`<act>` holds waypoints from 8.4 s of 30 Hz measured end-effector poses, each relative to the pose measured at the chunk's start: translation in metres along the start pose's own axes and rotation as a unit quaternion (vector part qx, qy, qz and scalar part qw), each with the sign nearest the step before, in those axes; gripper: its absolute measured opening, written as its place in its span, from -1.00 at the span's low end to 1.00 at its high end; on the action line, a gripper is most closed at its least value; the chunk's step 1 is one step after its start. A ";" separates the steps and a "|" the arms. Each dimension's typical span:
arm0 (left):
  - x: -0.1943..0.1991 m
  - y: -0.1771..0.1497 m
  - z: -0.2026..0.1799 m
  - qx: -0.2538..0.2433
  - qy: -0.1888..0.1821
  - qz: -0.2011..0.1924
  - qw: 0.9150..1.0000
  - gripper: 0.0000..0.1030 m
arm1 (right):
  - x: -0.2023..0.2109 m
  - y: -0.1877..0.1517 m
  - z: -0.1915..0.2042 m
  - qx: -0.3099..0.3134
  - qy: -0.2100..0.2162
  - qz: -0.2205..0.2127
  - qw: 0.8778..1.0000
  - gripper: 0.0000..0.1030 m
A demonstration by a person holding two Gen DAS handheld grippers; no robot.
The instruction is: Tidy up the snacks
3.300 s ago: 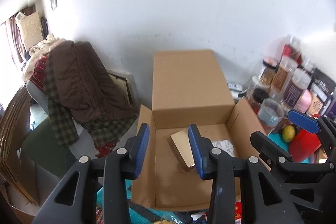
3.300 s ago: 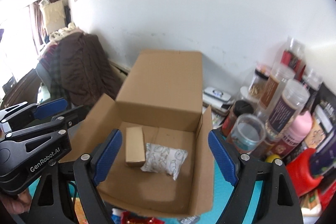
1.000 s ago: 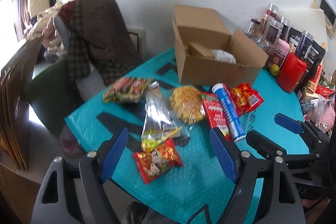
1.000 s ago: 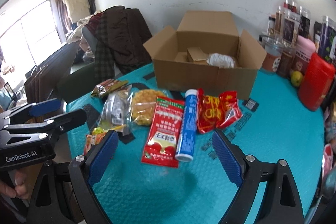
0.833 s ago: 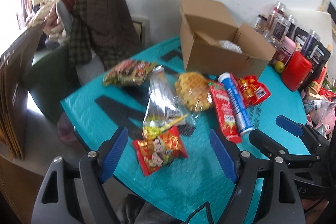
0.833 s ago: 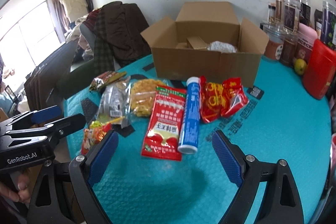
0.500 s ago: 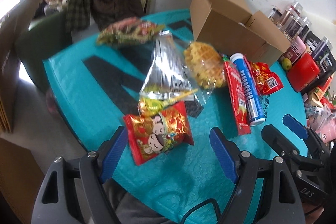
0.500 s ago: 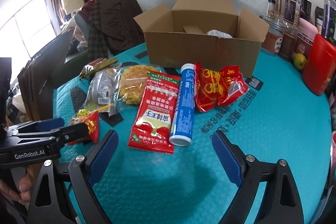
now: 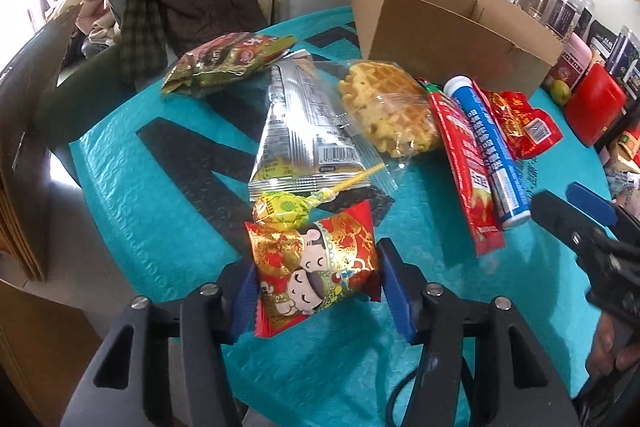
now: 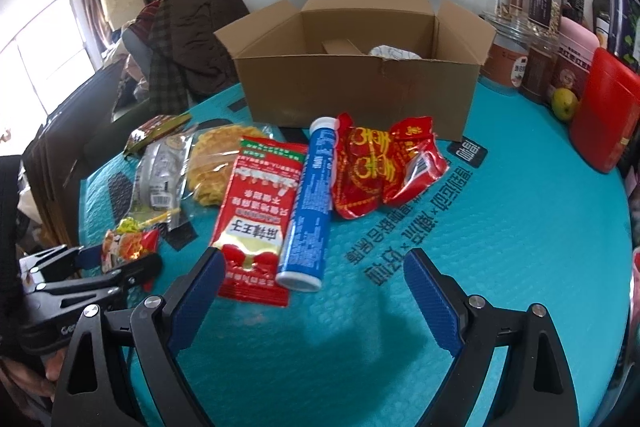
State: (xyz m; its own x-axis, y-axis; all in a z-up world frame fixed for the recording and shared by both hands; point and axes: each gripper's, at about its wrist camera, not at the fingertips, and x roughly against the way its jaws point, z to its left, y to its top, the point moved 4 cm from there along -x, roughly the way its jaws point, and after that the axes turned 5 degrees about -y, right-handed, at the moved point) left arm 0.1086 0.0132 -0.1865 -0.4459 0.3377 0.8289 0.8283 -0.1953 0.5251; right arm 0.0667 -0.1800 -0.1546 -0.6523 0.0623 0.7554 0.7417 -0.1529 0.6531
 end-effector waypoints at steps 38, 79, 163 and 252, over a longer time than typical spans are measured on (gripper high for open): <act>0.003 -0.025 -0.064 -0.069 -0.069 0.037 0.995 0.06 | 0.023 -0.065 -0.036 -0.007 0.022 0.108 0.994 -0.41; 0.069 0.003 -0.088 -0.097 -0.107 -0.060 0.988 0.06 | 0.075 -0.033 -0.004 0.037 0.045 0.010 0.998 -0.46; -0.107 0.269 -0.114 -0.119 -0.013 -0.097 0.988 0.07 | -0.107 0.217 -0.097 0.028 -0.063 -0.041 0.997 -0.44; 0.170 0.114 -0.117 -0.131 -0.007 -0.253 0.959 0.88 | 0.155 0.092 -0.019 0.038 -0.054 -0.172 0.983 0.32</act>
State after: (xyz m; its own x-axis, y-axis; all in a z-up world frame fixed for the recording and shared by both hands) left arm 0.0871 -0.0596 0.0369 -0.7614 0.4625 0.4542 0.3933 -0.2275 0.8908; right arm 0.0313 -0.2029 0.0217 -0.8488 0.2023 0.4884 0.4930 -0.0306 0.8695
